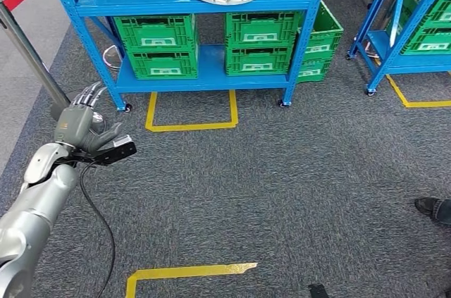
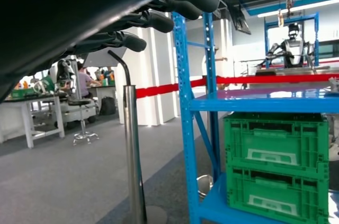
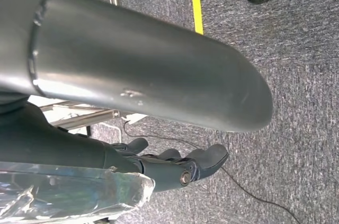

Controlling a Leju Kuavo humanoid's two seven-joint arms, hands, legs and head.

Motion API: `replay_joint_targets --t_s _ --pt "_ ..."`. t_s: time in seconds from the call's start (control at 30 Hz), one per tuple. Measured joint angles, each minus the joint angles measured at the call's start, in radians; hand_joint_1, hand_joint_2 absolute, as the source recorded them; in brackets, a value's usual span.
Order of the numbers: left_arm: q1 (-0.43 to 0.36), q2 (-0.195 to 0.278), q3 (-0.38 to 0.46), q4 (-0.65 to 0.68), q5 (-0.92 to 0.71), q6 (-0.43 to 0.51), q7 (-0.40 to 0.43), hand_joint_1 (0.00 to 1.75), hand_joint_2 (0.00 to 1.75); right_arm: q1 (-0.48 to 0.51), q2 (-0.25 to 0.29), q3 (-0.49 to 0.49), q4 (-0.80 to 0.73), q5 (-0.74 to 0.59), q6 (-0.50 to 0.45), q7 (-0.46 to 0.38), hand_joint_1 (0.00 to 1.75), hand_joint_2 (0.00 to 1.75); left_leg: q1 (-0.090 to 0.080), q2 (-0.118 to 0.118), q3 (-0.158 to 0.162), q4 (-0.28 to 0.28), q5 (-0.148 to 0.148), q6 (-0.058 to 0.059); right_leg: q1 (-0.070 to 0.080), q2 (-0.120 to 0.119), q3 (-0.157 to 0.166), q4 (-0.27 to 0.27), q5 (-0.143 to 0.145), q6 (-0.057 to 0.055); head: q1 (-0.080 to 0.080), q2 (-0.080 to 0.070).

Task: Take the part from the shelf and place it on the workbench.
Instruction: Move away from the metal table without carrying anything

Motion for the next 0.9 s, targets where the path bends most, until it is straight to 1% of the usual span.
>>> replay_joint_targets --t_s 0.07,0.1,0.2,0.23,0.27,0.3,0.33,0.4,0.43,0.47,0.5,0.53,0.57,0.6,0.63,0.67,0.73,0.77,0.8,0.83,0.87,0.9 --pt "-0.008 -0.004 -0.004 0.005 -0.008 -0.005 0.013 0.00 0.00 0.000 0.000 0.000 0.000 0.000 0.000 0.000 0.00 0.00 -0.001 0.000 0.000 0.002 -0.001 0.001 -0.001 0.000 0.000 -0.001 0.001 0.001 0.000 0.000" --pt "-0.011 -0.006 -0.006 0.008 -0.012 -0.006 0.019 0.00 0.00 0.000 0.000 0.000 0.000 0.001 0.000 0.000 0.00 0.00 -0.002 0.000 -0.001 0.004 -0.001 0.004 -0.002 0.000 0.001 -0.002 0.002 0.004 0.000 0.000" --pt "-0.023 -0.010 -0.013 0.016 -0.022 -0.007 0.029 0.00 0.00 0.000 0.000 0.000 0.000 0.001 0.000 0.000 0.00 0.00 -0.005 0.000 -0.002 0.004 -0.002 0.017 -0.006 0.001 0.002 -0.007 0.004 0.016 -0.001 0.000" --pt "-0.027 -0.012 -0.016 0.018 -0.024 -0.008 0.032 0.00 0.00 0.000 0.000 0.000 0.000 0.001 0.000 0.000 0.00 0.00 -0.003 0.001 0.003 -0.005 0.002 0.021 -0.006 0.000 0.000 -0.007 0.003 0.019 -0.001 0.000" --pt "-0.032 -0.015 -0.018 0.020 -0.025 -0.009 0.035 0.00 0.00 -0.001 0.000 0.000 0.000 0.002 0.000 0.000 0.00 0.00 -0.001 0.003 0.010 -0.015 0.006 0.025 -0.005 -0.004 -0.004 0.001 -0.004 0.021 0.000 0.000" --pt "-0.037 -0.018 -0.020 0.022 -0.026 -0.009 0.038 0.00 0.00 -0.001 0.000 0.000 0.000 0.002 0.000 0.000 0.00 0.00 0.002 0.005 0.017 -0.026 0.010 0.029 -0.004 -0.009 -0.016 0.026 -0.020 0.022 0.002 0.000" --pt "-0.041 -0.020 -0.022 0.025 -0.026 -0.010 0.041 0.00 0.00 -0.002 -0.001 0.000 0.000 0.002 0.000 0.000 0.00 0.00 0.004 0.008 0.022 -0.034 0.013 0.033 -0.004 -0.014 -0.039 0.073 -0.045 0.023 0.003 0.000" --pt "-0.045 -0.023 -0.024 0.032 -0.027 -0.011 0.044 0.00 0.00 -0.001 -0.001 0.000 0.000 0.002 0.000 0.000 0.00 0.00 0.003 0.012 0.024 -0.035 0.012 0.035 -0.004 -0.023 -0.104 0.205 -0.103 0.026 0.005 0.000" --pt "-0.044 -0.024 -0.025 0.036 -0.027 -0.012 0.045 0.00 0.00 0.000 -0.001 0.000 0.000 0.002 0.000 0.001 0.00 0.00 0.003 0.013 0.024 -0.035 0.010 0.035 -0.005 -0.024 -0.131 0.254 -0.117 0.029 0.005 0.000" --pt "-0.042 -0.026 -0.026 0.039 -0.027 -0.012 0.046 0.00 0.00 0.001 -0.001 0.000 0.000 0.002 0.000 0.001 0.00 0.00 0.003 0.014 0.025 -0.034 0.008 0.033 -0.007 -0.025 -0.141 0.269 -0.113 0.031 0.005 0.000" --pt "-0.041 -0.027 -0.027 0.043 -0.027 -0.012 0.046 0.00 0.00 0.001 -0.002 0.000 0.000 0.002 0.000 0.002 0.00 0.00 0.004 0.014 0.025 -0.032 0.006 0.029 -0.009 -0.026 -0.132 0.245 -0.090 0.033 0.006 0.000" --pt "-0.041 -0.029 -0.027 0.046 -0.027 -0.012 0.046 0.00 0.00 0.000 -0.002 0.000 0.000 0.002 0.000 0.003 0.00 0.00 0.006 0.014 0.027 -0.028 0.001 0.023 -0.012 -0.028 -0.103 0.186 -0.054 0.036 0.006 0.000" --pt "-0.042 -0.029 -0.028 0.048 -0.027 -0.012 0.047 0.00 0.00 -0.001 -0.003 0.000 0.000 0.002 0.000 0.003 0.00 0.00 0.007 0.014 0.026 -0.022 -0.005 0.016 -0.014 -0.030 -0.070 0.120 -0.028 0.039 0.006 0.000" --pt "-0.044 -0.029 -0.028 0.050 -0.027 -0.012 0.048 0.00 0.00 -0.002 -0.003 0.000 0.001 0.002 0.000 0.003 0.00 0.00 0.006 0.014 0.024 -0.013 -0.011 0.008 -0.015 -0.031 -0.039 0.063 -0.010 0.037 0.007 0.000" --pt "-0.046 -0.028 -0.028 0.052 -0.027 -0.012 0.049 0.00 0.00 -0.002 -0.003 0.000 0.001 0.002 -0.001 0.003 0.00 0.00 0.005 0.014 0.022 -0.006 -0.016 0.002 -0.015 -0.031 -0.020 0.030 -0.005 0.032 0.007 0.000" --pt "-0.046 -0.027 -0.028 0.053 -0.027 -0.012 0.051 0.00 0.00 -0.001 -0.003 0.000 0.001 0.002 -0.001 0.003 0.00 0.00 0.003 0.014 0.020 -0.001 -0.018 -0.003 -0.014 -0.030 -0.013 0.021 -0.010 0.026 0.007 0.000" --pt "-0.047 -0.027 -0.029 0.056 -0.027 -0.012 0.053 0.00 0.00 0.000 -0.002 0.000 0.001 0.002 -0.001 0.005 0.00 0.00 0.004 0.014 0.019 0.001 -0.023 -0.009 -0.013 -0.028 -0.011 0.023 -0.014 0.010 0.008 0.000" --pt "-0.046 -0.027 -0.029 0.057 -0.027 -0.011 0.054 0.00 0.00 -0.001 -0.003 0.000 0.001 0.002 -0.002 0.005 0.00 0.00 0.005 0.014 0.019 0.007 -0.030 -0.013 -0.013 -0.027 -0.009 0.024 -0.016 0.003 0.008 0.000" --pt "-0.047 -0.027 -0.029 0.058 -0.027 -0.010 0.055 0.00 0.00 -0.001 -0.003 0.000 0.001 0.002 -0.002 0.006 0.00 0.00 0.007 0.015 0.011 0.029 -0.044 -0.018 -0.014 -0.026 -0.005 0.023 -0.018 -0.004 0.007 0.000" --pt "-0.047 -0.025 -0.030 0.058 -0.026 -0.010 0.055 0.00 0.00 -0.001 -0.003 0.000 0.001 0.002 -0.002 0.006 0.00 0.00 0.008 0.015 -0.008 0.070 -0.065 -0.023 -0.015 -0.026 0.000 0.023 -0.020 -0.010 0.006 0.000" --pt "-0.047 -0.025 -0.030 0.059 -0.026 -0.009 0.056 0.00 0.00 -0.001 -0.003 0.000 0.001 0.002 -0.003 0.006 0.00 0.00 0.008 0.015 -0.039 0.133 -0.092 -0.027 -0.014 -0.025 0.004 0.023 -0.023 -0.015 0.005 0.000" --pt "-0.045 -0.024 -0.030 0.061 -0.026 -0.009 0.057 0.00 0.00 -0.001 -0.003 0.000 0.001 0.002 -0.003 0.007 0.00 0.00 0.008 0.015 -0.079 0.204 -0.117 -0.029 -0.013 -0.025 0.007 0.023 -0.026 -0.018 0.004 0.000"
